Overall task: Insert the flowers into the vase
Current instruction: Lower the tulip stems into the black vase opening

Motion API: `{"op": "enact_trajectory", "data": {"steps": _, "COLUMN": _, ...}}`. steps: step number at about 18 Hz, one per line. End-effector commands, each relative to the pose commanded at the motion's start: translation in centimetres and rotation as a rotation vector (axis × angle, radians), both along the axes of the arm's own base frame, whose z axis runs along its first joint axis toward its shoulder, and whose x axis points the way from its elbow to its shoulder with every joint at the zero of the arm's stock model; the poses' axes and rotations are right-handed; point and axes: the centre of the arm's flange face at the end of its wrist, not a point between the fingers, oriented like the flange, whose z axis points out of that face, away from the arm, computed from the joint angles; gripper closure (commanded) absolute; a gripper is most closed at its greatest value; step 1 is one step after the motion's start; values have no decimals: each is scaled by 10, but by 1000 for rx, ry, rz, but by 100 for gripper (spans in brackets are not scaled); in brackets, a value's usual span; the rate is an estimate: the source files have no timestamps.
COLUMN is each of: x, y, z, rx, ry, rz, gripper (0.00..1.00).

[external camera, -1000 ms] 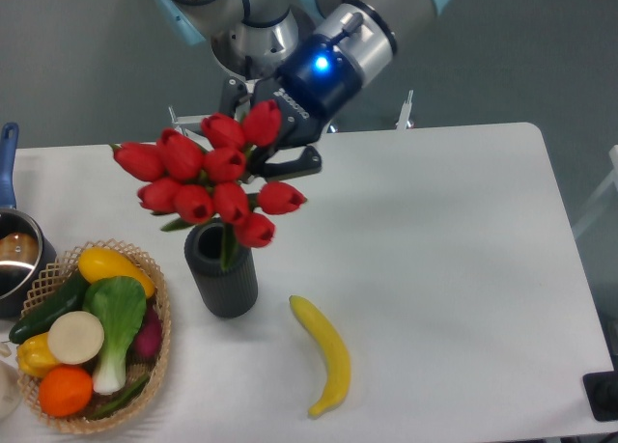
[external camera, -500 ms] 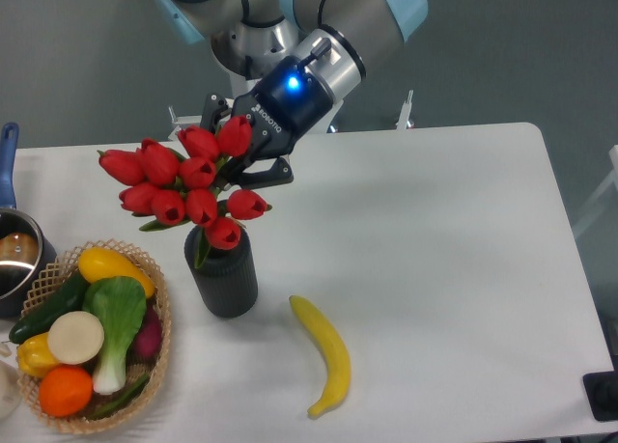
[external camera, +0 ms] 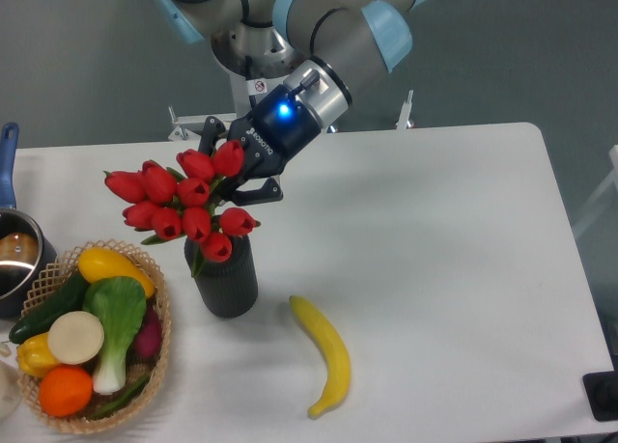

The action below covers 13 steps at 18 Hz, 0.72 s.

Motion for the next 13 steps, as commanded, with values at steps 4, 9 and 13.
{"op": "enact_trajectory", "data": {"steps": 4, "x": 2, "y": 12, "z": -23, "rx": -22, "ry": -25, "rz": -26, "gripper": 80}}
{"op": "enact_trajectory", "data": {"steps": 9, "x": 3, "y": 20, "z": -41, "rx": -55, "ry": -42, "rz": -38, "gripper": 46}}
{"op": "enact_trajectory", "data": {"steps": 13, "x": 4, "y": 18, "z": -44, "rx": -82, "ry": -30, "rz": -29, "gripper": 0}}
